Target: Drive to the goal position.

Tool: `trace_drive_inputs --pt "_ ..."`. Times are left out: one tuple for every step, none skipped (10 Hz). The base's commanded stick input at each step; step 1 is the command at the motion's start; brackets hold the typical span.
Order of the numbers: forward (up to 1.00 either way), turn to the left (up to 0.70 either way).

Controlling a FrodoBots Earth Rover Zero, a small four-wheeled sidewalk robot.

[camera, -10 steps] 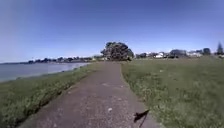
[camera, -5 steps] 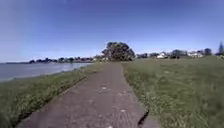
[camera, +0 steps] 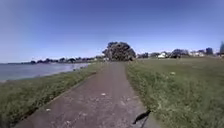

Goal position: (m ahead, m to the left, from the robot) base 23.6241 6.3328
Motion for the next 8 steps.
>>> trace_drive_inputs --pt "0.70 0.00" --pt "0.70 0.00" --pt "0.70 0.00" --pt "0.70 0.00" --pt "0.70 0.00" --pt "0.70 0.00" --pt "0.70 0.00" --pt "0.70 0.00"
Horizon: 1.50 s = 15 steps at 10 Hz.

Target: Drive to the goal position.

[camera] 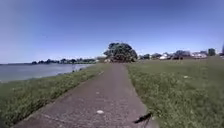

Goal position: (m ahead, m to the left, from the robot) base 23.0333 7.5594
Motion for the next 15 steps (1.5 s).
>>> trace_drive_inputs --pt "0.70 0.00" --pt "0.70 -0.14" --pt "0.70 0.00" --pt "0.70 0.00" --pt "0.70 0.00" --pt "0.70 0.00" --pt "0.70 0.00" --pt "0.70 0.00" --pt "0.70 0.00" --pt "0.70 0.00" --pt "0.70 0.00" --pt "0.70 0.00" --pt "0.70 0.00" --pt "0.70 0.00" --pt "0.70 0.00"
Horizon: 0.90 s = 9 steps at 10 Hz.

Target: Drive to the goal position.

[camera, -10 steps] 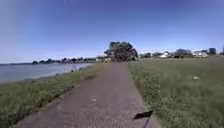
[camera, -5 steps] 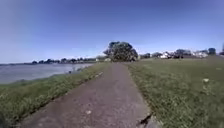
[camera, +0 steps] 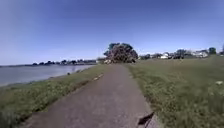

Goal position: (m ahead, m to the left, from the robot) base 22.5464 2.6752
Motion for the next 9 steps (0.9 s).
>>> trace_drive_inputs --pt "0.70 0.00" --pt "0.70 0.00" --pt "0.70 0.00" --pt "0.70 0.00" --pt "0.70 0.00" --pt "0.70 0.00" --pt "0.70 0.00" --pt "0.70 -0.17" --pt "0.70 -0.01"
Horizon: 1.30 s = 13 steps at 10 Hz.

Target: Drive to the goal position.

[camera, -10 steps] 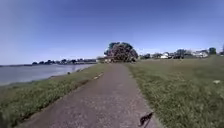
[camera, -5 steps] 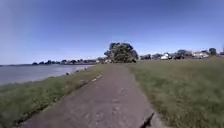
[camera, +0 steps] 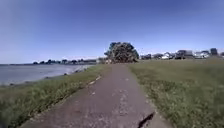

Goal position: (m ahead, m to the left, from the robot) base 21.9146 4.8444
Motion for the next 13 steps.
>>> trace_drive_inputs --pt "0.70 0.00" --pt "0.70 0.00" --pt "0.70 0.00" --pt "0.70 0.00" --pt "0.70 0.00" --pt "0.70 0.00" --pt "0.70 0.00" --pt "0.70 0.00" --pt "0.70 0.00" --pt "0.70 0.00" --pt "0.70 0.00" --pt "0.70 0.00" --pt "0.70 0.00"
